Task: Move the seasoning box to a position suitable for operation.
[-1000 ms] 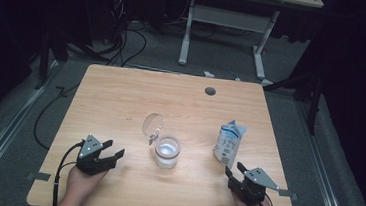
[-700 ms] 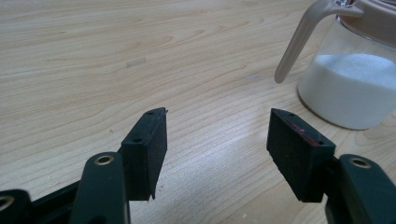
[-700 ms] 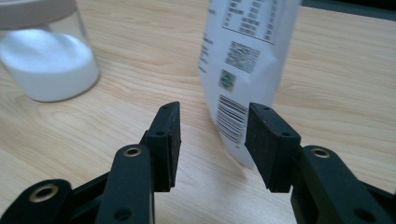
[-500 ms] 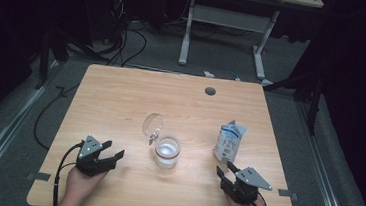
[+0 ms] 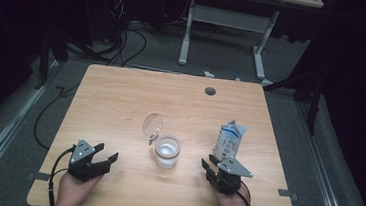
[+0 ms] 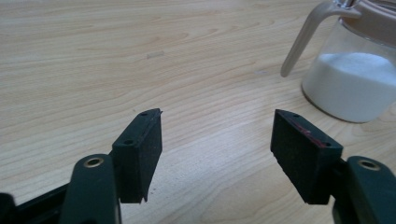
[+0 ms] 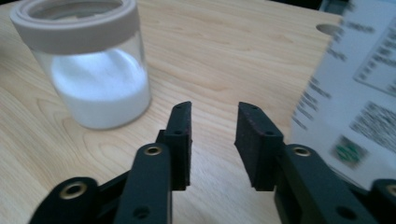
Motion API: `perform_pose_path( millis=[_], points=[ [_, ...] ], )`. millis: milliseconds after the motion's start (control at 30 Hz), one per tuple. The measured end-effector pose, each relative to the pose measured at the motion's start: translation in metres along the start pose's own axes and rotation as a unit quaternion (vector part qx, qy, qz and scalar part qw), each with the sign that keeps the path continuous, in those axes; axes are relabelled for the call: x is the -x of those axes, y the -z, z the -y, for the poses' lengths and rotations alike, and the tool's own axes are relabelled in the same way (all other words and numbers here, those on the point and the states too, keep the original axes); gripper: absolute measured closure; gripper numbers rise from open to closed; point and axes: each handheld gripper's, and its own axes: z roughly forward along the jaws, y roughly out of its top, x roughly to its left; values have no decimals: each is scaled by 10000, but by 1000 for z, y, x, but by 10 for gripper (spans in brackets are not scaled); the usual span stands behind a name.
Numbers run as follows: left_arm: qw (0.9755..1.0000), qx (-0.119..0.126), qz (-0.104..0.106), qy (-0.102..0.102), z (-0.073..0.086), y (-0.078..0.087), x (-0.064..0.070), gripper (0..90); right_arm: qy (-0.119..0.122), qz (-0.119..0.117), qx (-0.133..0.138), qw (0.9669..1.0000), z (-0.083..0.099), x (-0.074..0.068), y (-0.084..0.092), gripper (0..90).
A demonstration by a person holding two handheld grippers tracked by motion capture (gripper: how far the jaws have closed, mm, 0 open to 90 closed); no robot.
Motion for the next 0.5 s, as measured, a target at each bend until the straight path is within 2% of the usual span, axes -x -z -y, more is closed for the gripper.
perform_pose_path(
  millis=[167,267,400,500],
  points=[
    [10000,15,37,0,0,2,9,378,30,-93,-8,10000,-6,-8,-10,707],
    [10000,4,-29,-1,-2,2,13,428,125,-129,-51,9998,-10,-13,-17,729],
    [9997,1,43,227,-4,-4,12,496,112,-161,-70,9998,-13,-14,-23,736],
    [9999,-55,71,136,-6,-10,13,550,151,-125,-80,9998,-13,-14,-28,753]
  ],
)
